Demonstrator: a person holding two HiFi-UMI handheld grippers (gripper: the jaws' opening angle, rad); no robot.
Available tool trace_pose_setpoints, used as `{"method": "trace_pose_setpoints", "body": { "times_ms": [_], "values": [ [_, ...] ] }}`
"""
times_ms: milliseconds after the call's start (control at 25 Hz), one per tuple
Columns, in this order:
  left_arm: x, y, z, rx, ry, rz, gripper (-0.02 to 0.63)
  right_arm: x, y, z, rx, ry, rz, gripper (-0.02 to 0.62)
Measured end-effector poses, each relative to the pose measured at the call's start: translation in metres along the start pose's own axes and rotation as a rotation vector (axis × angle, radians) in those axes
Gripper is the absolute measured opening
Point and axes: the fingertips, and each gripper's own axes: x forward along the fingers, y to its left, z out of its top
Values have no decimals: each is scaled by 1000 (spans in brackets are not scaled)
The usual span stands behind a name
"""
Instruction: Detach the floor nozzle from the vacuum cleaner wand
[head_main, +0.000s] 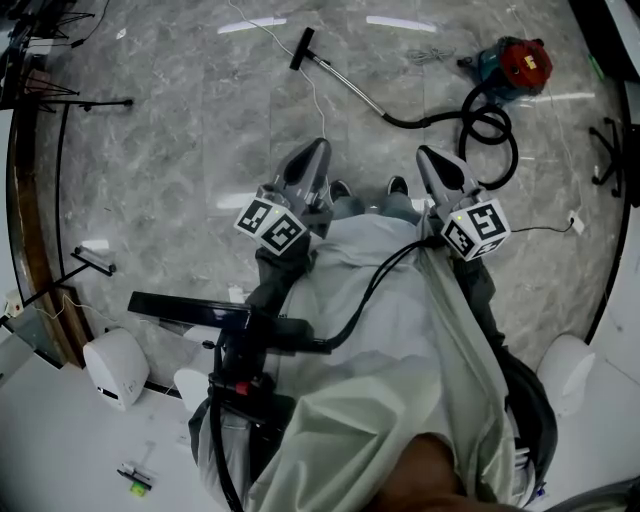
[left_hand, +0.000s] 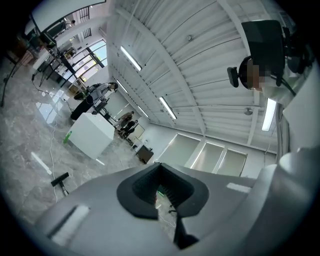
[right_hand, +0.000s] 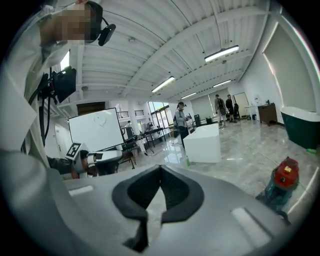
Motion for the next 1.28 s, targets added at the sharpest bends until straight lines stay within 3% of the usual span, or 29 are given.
{"method": "trace_pose_setpoints", "body": {
  "times_ms": [120, 200, 440, 600, 800, 960, 1120, 1280],
  "values": [
    [-2, 10, 7, -17, -14, -12, 0, 9, -10, -1, -23, 13, -43, 0],
    [-3, 18, 13, -28, -25, -22, 0, 19, -7, -2, -92, 42, -47, 0],
    [2, 48, 24, -36, -27, 15, 0, 63, 16, -21, -318, 211, 70, 0],
    [10, 75, 30, -52, -30, 49, 0, 102, -5, -29, -434, 270, 43, 0],
    [26, 133, 35, -75, -16, 129, 0, 180, -54, -45, -425, 361, 57, 0],
    [50, 200, 32, -99, 19, 223, 0, 271, -99, -70, -430, 458, 161, 0],
    [87, 300, 11, -104, 63, 353, 17, 385, -157, -130, -444, 613, 241, 0],
    [128, 412, -30, -108, 47, 472, 101, 506, -235, -222, -458, 684, 196, 2]
  ]
}}
